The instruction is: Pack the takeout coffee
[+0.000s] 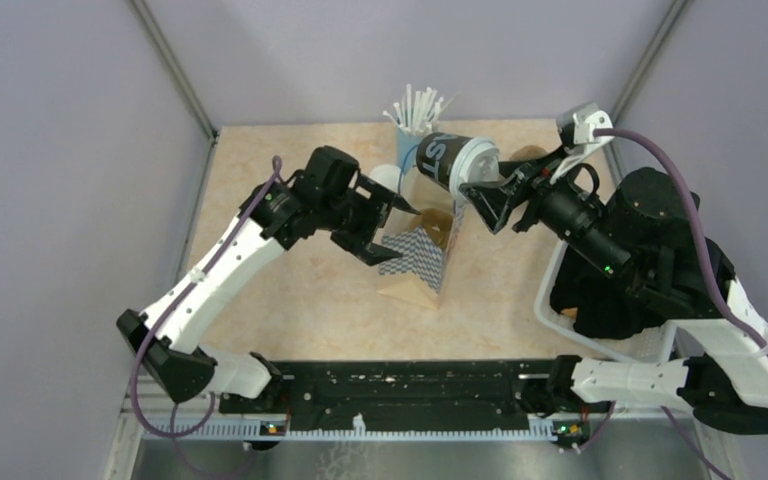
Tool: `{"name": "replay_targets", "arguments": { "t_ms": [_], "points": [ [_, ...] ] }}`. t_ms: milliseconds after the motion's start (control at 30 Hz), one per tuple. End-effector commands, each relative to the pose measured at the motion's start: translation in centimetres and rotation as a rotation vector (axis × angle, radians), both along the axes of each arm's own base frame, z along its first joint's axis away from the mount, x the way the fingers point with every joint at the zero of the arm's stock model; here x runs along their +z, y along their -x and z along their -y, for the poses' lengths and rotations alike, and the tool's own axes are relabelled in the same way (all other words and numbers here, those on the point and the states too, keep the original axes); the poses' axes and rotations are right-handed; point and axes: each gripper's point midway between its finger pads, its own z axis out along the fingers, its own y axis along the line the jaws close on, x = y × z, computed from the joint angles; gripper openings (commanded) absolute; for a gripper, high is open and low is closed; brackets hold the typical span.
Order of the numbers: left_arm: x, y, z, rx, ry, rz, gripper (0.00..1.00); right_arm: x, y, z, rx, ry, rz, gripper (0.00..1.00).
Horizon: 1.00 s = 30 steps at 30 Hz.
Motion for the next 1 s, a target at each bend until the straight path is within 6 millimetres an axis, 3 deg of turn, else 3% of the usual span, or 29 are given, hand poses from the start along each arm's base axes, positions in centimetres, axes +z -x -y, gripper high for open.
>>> {"name": "replay_targets", "arguments": {
  "t_ms": [0, 200, 333, 433, 500, 567, 667, 800, 900, 967],
  "points": [
    [-0.8, 0.0, 1.0, 0.106, -0.053, -0.21, 0.82, 1.3, 0.0, 0.7, -0.024, -0.077, 0.012, 0.63],
    [-2.3, -2.1, 0.9, 0.206, -0.112, -0.217, 0.77, 1.0, 0.1, 0.9, -0.028, -0.091, 0.007, 0.63],
    [-3.7, -2.3, 0.5, 0.213, -0.188, -0.242, 0.75, 0.8, 0.1, 1.0, -0.031, -0.092, 0.005, 0.63],
    [-4.3, -2.6, -0.4, 0.214, -0.265, -0.215, 0.68, 0.6, 0.1, 1.2, -0.035, -0.087, 0.004, 0.63],
    [-4.3, -2.6, -1.1, 0.21, -0.305, -0.191, 0.57, 0.5, 0.1, 1.3, -0.037, -0.083, 0.004, 0.63],
    [-4.4, -2.5, -1.5, 0.195, -0.324, -0.172, 0.4, 0.4, 0.1, 1.4, -0.041, -0.079, 0.005, 0.63],
    [-4.3, -2.4, -2.2, 0.161, -0.354, -0.133, 0.31, 0.4, 0.0, 1.4, -0.04, -0.07, 0.009, 0.63],
    [-4.0, -3.6, -4.4, 0.051, -0.47, 0.045, 0.14, 0.1, 0.0, 1.0, -0.032, -0.04, 0.014, 0.63],
    [-3.1, -4.6, -6.0, -0.134, -0.579, 0.291, 0.12, -0.2, 0.3, 0.4, 0.015, 0.007, 0.028, 0.63],
    [-1.5, -5.1, -6.4, -0.262, -0.614, 0.51, 0.11, -0.4, 0.6, -0.1, 0.048, 0.047, 0.045, 0.63]
  ]
}}
